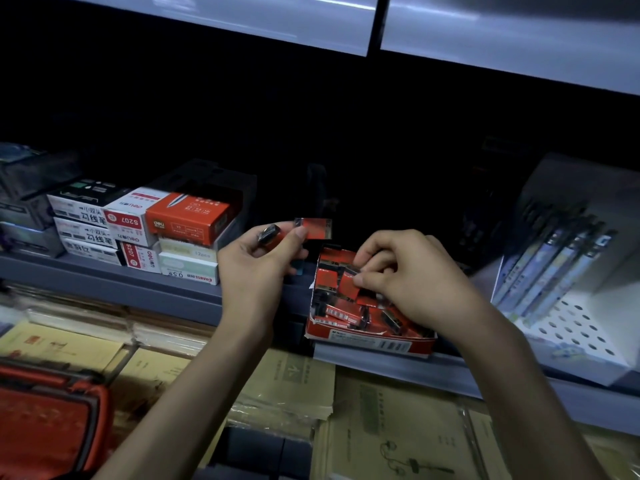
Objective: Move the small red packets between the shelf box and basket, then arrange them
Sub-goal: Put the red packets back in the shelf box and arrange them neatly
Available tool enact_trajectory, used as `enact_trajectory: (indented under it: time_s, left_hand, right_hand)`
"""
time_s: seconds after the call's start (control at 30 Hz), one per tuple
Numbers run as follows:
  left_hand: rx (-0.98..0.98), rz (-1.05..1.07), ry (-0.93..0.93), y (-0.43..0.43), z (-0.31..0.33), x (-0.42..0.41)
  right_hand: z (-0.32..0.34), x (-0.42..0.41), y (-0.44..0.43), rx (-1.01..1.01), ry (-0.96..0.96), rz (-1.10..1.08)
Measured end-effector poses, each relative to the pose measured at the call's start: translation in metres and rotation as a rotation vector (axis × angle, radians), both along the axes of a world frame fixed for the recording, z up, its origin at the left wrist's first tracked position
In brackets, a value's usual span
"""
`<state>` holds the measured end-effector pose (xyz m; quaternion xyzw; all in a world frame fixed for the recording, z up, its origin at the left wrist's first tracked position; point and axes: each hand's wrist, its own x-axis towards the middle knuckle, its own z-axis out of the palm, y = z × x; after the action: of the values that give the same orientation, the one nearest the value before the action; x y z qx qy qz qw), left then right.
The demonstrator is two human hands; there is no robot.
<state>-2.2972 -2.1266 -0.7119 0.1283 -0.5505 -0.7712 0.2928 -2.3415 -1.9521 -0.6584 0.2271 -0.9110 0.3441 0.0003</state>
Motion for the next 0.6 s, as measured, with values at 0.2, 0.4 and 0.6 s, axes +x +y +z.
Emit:
enact_trajectory:
  time_s: [0.2,0.4,0.6]
  left_hand:
    - [-0.009,-0.003,-0.003,-0.0015,-0.0009,-0.0005]
    - [-0.022,-0.028,-0.012,0.0005,-0.0008,0.0016]
    - [-0.042,-0.026,-0.005,0.0025,-0.0008,0.0022]
  right_hand:
    - [-0.0005,0.0007,-0.0027,0.019,0.007,0.004]
    - [-0.0024,-0.0002,-0.0032,0.026,0.025,-0.032]
    - [-0.0085,0.0003,-0.0059,0.078,0.023,-0.046]
